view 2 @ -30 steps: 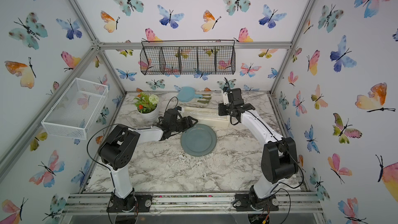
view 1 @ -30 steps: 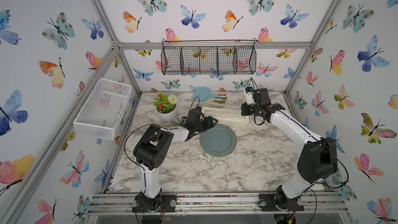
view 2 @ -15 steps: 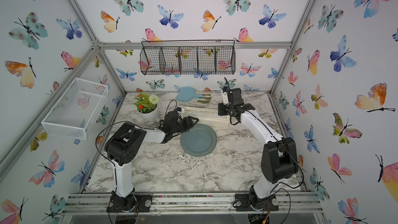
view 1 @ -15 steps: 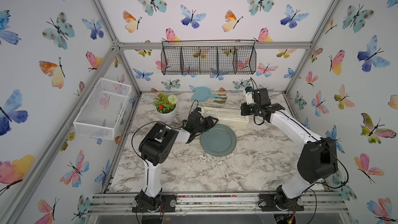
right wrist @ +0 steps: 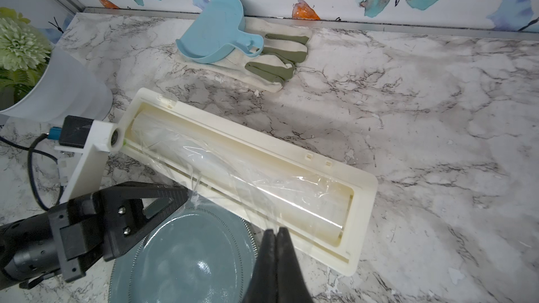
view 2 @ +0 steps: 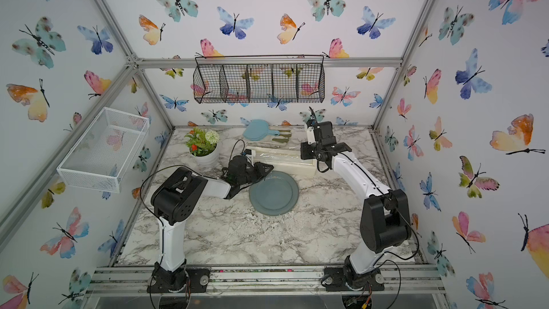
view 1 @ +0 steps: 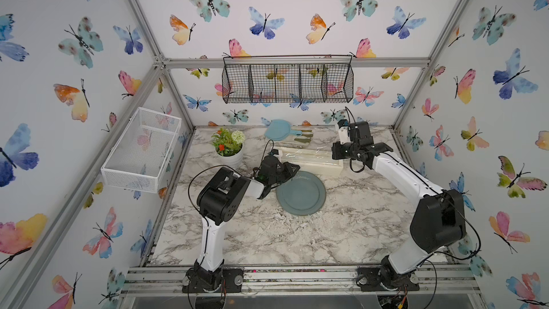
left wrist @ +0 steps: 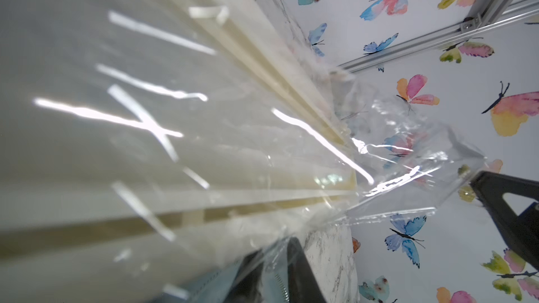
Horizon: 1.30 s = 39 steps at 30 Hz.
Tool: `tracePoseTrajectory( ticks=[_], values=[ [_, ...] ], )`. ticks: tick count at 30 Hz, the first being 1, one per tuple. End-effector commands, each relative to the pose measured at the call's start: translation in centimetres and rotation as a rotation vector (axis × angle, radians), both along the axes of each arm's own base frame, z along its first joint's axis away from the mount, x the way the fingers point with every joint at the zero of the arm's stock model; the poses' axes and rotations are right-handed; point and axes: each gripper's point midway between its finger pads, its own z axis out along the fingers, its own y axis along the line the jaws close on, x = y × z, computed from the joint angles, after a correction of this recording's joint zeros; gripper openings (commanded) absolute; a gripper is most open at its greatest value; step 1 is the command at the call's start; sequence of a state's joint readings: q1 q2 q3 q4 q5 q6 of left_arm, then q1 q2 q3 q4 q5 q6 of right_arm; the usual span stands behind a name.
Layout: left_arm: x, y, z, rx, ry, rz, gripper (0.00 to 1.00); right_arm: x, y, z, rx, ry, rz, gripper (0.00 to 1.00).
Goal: Wrap the plate with plastic wrap
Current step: Pull the plastic wrap from the plastic wrap cutting box.
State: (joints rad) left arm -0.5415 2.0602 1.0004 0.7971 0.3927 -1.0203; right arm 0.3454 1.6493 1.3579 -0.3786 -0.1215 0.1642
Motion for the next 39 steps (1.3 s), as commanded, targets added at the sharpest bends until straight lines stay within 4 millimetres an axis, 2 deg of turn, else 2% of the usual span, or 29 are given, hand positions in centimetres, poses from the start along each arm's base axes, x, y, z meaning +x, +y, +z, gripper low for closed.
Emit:
tracePoseTrajectory(
  ticks=[1, 3, 10, 15, 19, 24, 29, 34, 39],
  values=[
    [-0.4, -0.6, 1.8, -0.033, -0.036, -0.026, 0.02, 0.3, -0.1, 0.1, 0.012, -0.004, -0.004, 0.02],
    [-0.7, -0.3, 2.4, -0.028, -0.039, -0.026, 0.0, 0.2, -0.2, 0.3, 0.011, -0.007, -0.006, 0.02],
    [-2.5, 1.4, 7.1, 0.04, -0.096, -0.02, 0.0, -0.3, -1.1, 0.6, -0.014, -0.014, -0.027, 0.02],
    [-3.2, 2.6, 10.6, 0.126, -0.128, -0.014, 0.0, -0.7, -1.4, 1.8, -0.002, -0.043, -0.039, 0.02],
    [-2.4, 2.9, 13.8, 0.205, -0.158, -0.017, 0.0, -0.3, -1.3, 3.7, 0.013, -0.079, -0.041, 0.02],
    [0.5, 3.7, 18.2, 0.209, -0.191, -0.017, 0.0, 0.9, -1.3, 6.4, 0.01, -0.122, -0.048, 0.02],
    [1.9, 4.6, 21.0, 0.196, -0.224, -0.005, 0.0, 1.5, -0.9, 8.7, 0.019, -0.147, -0.039, 0.02],
    [1.9, 5.1, 22.9, 0.195, -0.248, -0.005, 0.0, 1.1, -1.0, 10.5, 0.023, -0.165, -0.034, 0.02],
    [0.6, 5.5, 23.2, 0.192, -0.244, -0.02, 0.0, -0.7, -0.7, 10.3, 0.064, -0.138, -0.005, 0.02]
  ],
)
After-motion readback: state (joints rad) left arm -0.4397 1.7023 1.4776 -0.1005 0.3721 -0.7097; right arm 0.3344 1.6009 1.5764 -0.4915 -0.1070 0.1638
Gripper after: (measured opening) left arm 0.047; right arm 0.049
